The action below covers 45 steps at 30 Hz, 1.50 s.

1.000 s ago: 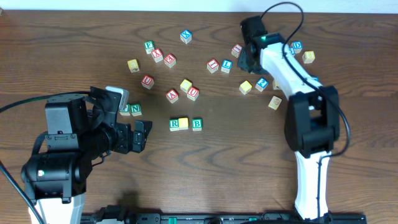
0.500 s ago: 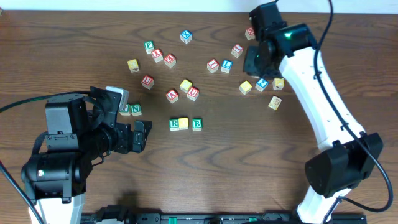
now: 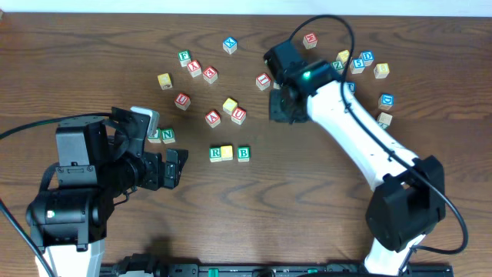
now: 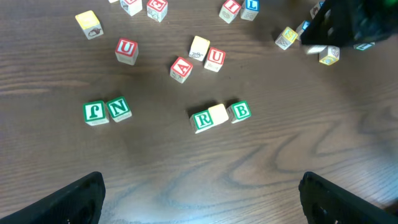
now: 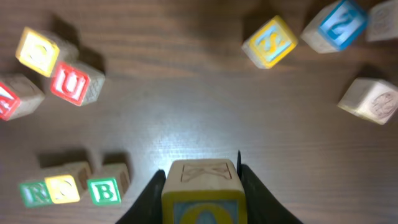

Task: Spell out ROBOT
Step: 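Carry the yellow O block to the right of the green B block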

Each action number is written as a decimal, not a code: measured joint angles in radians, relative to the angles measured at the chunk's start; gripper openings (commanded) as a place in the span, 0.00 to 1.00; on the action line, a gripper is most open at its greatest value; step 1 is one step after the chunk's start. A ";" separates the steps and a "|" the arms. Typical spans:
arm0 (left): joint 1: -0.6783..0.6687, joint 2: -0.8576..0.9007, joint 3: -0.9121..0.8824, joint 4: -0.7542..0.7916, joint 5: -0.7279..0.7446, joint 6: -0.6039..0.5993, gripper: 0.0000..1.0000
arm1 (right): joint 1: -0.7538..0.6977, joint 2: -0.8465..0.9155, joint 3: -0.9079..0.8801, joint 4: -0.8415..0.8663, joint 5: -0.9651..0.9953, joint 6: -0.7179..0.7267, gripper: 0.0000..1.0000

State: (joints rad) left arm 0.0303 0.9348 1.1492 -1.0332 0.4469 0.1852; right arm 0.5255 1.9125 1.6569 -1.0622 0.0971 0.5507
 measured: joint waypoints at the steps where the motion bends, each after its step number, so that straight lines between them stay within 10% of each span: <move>1: 0.000 0.000 0.000 -0.001 0.000 0.000 0.98 | 0.011 0.000 -0.031 0.034 -0.002 0.000 0.11; 20: 0.000 0.000 0.000 0.000 0.000 0.000 0.98 | 0.150 0.003 -0.388 0.405 -0.004 0.021 0.13; 45: 0.000 0.000 0.000 0.000 0.000 0.000 0.98 | 0.239 0.003 -0.436 0.470 0.074 0.112 0.13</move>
State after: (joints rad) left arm 0.0303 0.9348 1.1492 -1.0332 0.4469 0.1852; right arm 0.7643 1.9152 1.2209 -0.5922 0.1715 0.6628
